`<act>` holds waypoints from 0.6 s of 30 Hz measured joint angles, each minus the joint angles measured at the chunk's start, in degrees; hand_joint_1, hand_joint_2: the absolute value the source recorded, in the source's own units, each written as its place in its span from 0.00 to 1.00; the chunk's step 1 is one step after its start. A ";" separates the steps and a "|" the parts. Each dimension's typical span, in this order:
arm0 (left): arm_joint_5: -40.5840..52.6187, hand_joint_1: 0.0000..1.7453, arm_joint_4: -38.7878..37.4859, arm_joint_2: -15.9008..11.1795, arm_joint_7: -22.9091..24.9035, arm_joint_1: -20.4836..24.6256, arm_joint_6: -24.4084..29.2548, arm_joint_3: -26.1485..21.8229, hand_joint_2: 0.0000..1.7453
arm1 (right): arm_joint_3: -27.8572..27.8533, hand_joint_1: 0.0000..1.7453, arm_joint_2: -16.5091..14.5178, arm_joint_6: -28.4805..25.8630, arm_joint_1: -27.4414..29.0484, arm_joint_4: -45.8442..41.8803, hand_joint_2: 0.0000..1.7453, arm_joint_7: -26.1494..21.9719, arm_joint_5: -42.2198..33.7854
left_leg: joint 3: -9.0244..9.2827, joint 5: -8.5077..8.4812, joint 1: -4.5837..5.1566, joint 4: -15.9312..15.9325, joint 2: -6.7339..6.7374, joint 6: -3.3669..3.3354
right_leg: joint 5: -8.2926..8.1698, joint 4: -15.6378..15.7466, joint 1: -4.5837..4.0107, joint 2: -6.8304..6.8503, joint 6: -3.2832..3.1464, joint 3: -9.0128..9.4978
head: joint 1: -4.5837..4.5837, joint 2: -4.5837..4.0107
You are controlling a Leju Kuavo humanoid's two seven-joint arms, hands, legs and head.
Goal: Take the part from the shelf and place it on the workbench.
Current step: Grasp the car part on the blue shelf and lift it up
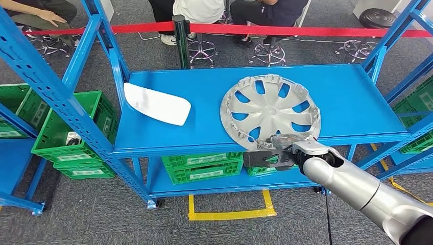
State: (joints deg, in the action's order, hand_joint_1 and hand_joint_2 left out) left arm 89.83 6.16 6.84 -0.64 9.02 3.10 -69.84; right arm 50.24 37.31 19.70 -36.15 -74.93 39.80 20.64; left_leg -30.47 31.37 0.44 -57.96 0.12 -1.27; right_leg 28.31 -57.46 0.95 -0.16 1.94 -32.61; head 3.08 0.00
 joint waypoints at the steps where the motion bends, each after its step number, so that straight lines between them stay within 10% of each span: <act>1: 0.00 0.00 0.00 0.00 -0.01 0.00 0.00 -0.01 0.00 | 0.01 1.00 0.03 -0.17 -0.11 0.01 1.00 0.00 -0.21 | 0.02 0.00 0.00 0.00 -0.01 0.00 | 0.00 0.00 0.00 0.00 0.00 0.01 | -0.01 0.00; 18: -0.10 0.00 0.00 -0.04 -0.74 0.01 0.02 -0.28 0.00 | 0.74 1.00 0.31 -0.78 -0.75 -0.22 1.00 0.00 -3.21 | 0.33 0.00 0.00 0.00 -0.30 0.00 | 0.01 0.02 0.00 0.11 0.00 0.35 | -0.03 0.00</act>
State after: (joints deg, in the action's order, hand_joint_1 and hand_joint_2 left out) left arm 89.73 6.16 6.80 -1.39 9.03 3.13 -70.13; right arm 50.98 37.62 18.93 -36.90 -75.14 39.80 17.44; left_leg -30.14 31.37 0.44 -57.96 -0.18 -1.27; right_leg 28.32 -57.43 0.95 -0.04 1.95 -32.26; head 3.05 0.00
